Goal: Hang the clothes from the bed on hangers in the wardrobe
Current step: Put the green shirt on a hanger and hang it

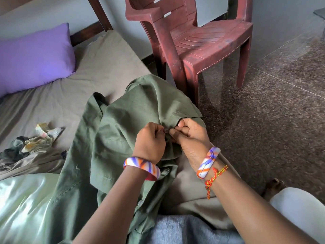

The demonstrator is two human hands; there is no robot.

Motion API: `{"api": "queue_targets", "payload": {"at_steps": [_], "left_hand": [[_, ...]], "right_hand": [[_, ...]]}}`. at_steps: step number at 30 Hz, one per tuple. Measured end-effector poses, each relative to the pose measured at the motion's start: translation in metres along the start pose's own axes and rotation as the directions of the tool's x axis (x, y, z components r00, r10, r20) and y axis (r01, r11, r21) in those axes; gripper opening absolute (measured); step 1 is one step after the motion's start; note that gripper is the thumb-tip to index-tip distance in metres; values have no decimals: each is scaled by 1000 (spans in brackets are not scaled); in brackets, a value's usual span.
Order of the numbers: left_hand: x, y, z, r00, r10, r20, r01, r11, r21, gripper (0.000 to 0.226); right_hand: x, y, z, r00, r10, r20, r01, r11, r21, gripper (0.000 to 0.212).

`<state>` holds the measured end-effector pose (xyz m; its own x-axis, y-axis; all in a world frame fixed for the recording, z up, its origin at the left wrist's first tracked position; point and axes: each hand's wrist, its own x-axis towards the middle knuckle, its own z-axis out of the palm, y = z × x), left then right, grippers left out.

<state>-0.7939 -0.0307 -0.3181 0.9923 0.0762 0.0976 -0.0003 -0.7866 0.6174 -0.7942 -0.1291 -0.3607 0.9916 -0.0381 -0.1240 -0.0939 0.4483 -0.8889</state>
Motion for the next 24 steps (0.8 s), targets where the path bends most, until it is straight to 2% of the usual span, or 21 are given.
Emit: {"api": "queue_targets", "payload": {"at_steps": [2, 4, 6, 9, 11, 13, 16, 19, 22, 24], "left_hand": [[-1, 1, 1, 996, 5, -85, -6, 1000, -18, 12], [-6, 4, 0, 974, 87, -208, -89, 996, 0, 10], [-9, 3, 0, 942, 193, -274, -187, 981, 50, 12], [-13, 3, -3, 951, 232, -205, -237, 971, -1, 17], [-11, 2, -10, 972, 195, -133, -200, 979, -29, 10], [-3, -3, -17, 984, 166, -65, -167, 986, -8, 9], [8, -7, -25, 988, 152, -5, -151, 985, 89, 8], [4, -9, -25, 984, 173, 39, -177, 968, 178, 8], [2, -8, -26, 977, 134, 164, -171, 956, 237, 11], [6, -4, -27, 967, 106, 233, -164, 955, 246, 15]], "right_hand": [[0, -3, -1, 1000, -2, -8, 2, 1000, -24, 28], [0, -7, 0, 999, 16, -37, -15, 1000, 21, 27], [0, -8, 1, 998, 28, -62, -24, 998, 59, 28], [4, -1, 1, 992, -8, -124, -3, 996, -85, 32], [4, 1, 0, 989, -78, -122, 45, 967, -252, 31], [2, 2, -1, 994, -71, -80, 45, 957, -288, 32], [-4, -3, 3, 997, 83, -9, -83, 994, -64, 25], [3, 0, 0, 971, 213, -106, -198, 970, 139, 26], [13, -2, -8, 958, 235, -166, -163, 918, 361, 43], [16, -7, -16, 961, 205, -187, -121, 917, 380, 58]]}}
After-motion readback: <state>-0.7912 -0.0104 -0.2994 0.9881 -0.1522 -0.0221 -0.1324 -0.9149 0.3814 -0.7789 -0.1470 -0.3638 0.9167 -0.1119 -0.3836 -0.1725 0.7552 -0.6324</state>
